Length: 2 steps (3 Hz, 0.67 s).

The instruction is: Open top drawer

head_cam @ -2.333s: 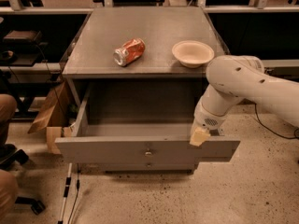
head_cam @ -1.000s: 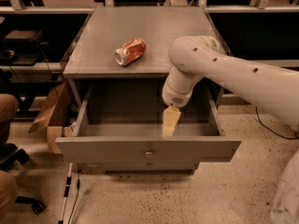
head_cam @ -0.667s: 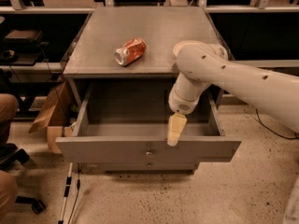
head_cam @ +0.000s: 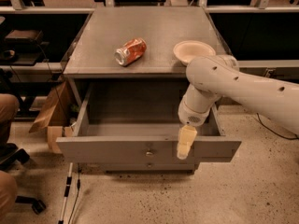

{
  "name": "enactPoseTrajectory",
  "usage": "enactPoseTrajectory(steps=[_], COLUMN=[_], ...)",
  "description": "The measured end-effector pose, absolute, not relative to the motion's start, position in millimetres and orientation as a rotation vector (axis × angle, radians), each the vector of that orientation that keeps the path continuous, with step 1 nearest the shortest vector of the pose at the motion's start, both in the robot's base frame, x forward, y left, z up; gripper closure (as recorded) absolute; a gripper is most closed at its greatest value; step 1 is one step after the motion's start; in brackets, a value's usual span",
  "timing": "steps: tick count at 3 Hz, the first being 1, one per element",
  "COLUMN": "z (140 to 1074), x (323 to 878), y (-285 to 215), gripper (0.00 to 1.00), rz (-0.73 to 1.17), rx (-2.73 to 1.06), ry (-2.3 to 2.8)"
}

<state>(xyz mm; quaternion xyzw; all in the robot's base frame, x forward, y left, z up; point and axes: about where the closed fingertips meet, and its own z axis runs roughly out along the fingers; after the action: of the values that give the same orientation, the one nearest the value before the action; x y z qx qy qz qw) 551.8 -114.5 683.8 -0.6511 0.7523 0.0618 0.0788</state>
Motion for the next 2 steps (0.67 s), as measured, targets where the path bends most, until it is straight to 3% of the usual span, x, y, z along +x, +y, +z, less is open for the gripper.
enactPoseTrajectory(steps=[2], z=[668], x=[501], y=[-134], gripper=[0.00], rz=[0.205], rx=[-2.032], ry=[2.239])
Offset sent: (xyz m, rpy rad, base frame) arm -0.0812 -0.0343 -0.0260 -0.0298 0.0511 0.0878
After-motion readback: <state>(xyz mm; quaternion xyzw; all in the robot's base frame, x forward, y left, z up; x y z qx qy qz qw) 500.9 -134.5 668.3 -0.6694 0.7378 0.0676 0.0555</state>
